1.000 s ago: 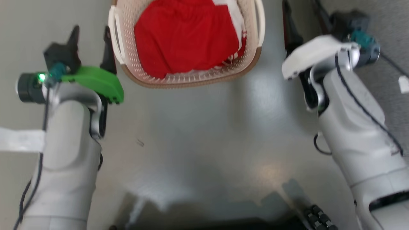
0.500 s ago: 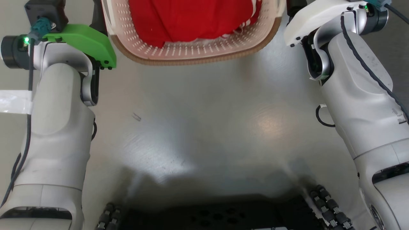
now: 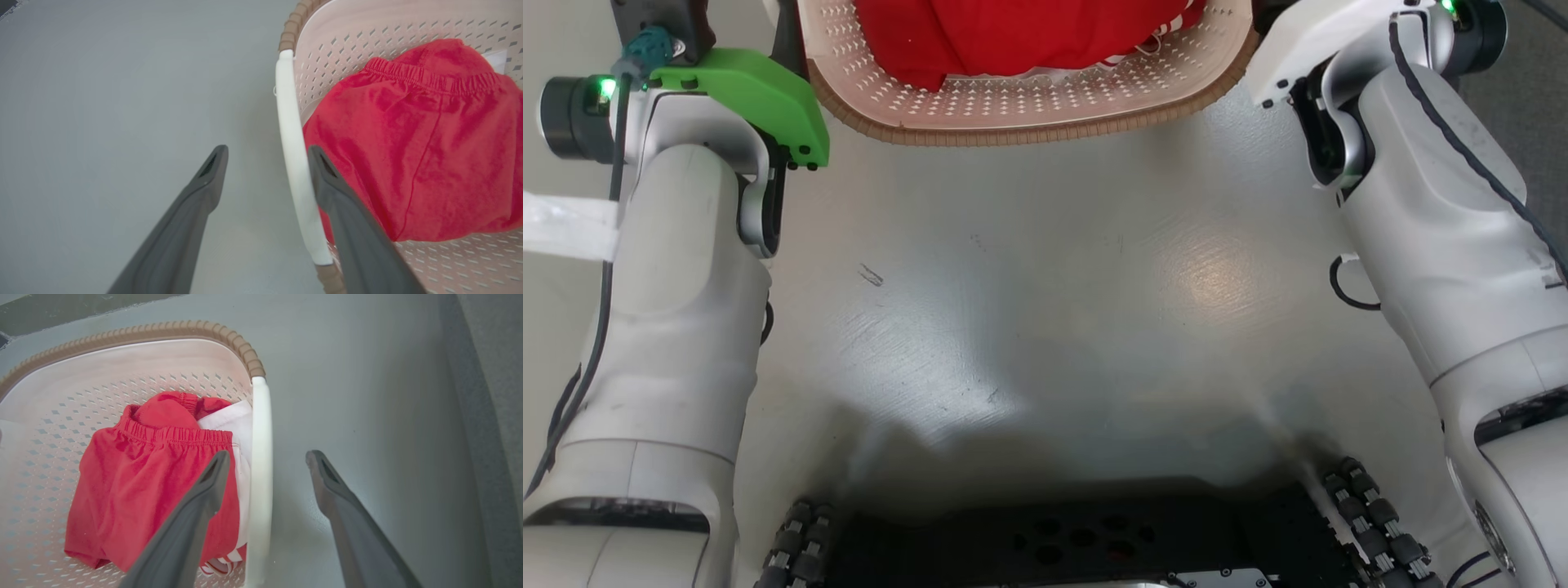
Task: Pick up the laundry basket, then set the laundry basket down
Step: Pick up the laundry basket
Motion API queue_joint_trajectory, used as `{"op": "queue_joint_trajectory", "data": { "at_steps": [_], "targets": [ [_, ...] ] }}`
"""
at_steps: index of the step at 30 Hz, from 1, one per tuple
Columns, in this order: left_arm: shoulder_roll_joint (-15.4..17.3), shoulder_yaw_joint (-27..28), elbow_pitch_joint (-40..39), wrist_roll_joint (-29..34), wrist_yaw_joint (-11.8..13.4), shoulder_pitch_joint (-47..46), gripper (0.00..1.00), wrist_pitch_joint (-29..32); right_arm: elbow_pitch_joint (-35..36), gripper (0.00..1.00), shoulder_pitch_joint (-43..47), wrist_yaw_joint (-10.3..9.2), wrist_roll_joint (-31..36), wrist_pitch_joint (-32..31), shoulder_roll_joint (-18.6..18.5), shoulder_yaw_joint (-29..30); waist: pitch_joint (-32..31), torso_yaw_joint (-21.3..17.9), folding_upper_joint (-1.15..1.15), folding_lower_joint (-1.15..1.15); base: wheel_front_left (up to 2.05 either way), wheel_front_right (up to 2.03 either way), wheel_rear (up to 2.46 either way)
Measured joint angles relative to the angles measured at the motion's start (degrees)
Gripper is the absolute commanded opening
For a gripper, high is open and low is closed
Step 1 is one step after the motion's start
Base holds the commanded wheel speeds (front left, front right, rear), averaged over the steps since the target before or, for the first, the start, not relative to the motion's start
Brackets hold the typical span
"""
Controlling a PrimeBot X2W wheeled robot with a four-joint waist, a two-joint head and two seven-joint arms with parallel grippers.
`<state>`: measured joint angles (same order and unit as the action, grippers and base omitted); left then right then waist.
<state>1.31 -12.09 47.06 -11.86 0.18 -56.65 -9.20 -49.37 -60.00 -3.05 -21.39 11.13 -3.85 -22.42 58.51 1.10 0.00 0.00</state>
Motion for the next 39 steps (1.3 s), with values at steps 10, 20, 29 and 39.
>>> {"op": "queue_joint_trajectory", "data": {
  "at_steps": [10,20,29,39],
  "targets": [
    [-0.1,-1.1,3.6,0.0,-0.2,-2.6,1.00,-0.4,-2.6,1.00,-2.5,-0.02,-3.0,-0.1,0.0,-2.1,0.9,0.0,0.00,0.00,0.00,0.00,0.00],
    [-0.3,-1.7,7.0,0.0,-0.2,-5.3,1.00,-0.5,-4.4,1.00,-4.3,-0.05,-5.3,-0.6,0.0,-5.3,1.8,-0.1,0.00,0.00,0.00,0.00,0.00],
    [-0.4,-2.9,9.6,-0.4,-0.7,-7.6,0.42,-0.4,-5.5,0.47,-5.8,-0.51,-7.4,-1.2,0.0,-7.9,2.2,-0.3,0.00,0.00,0.00,0.00,0.00],
    [-0.7,-5.1,10.7,-3.6,-1.8,-8.6,0.00,-0.4,-6.8,0.00,-7.2,-1.09,-10.0,-1.6,0.1,-10.1,2.4,-0.5,0.00,0.00,0.00,0.00,0.00]
  ]
}}
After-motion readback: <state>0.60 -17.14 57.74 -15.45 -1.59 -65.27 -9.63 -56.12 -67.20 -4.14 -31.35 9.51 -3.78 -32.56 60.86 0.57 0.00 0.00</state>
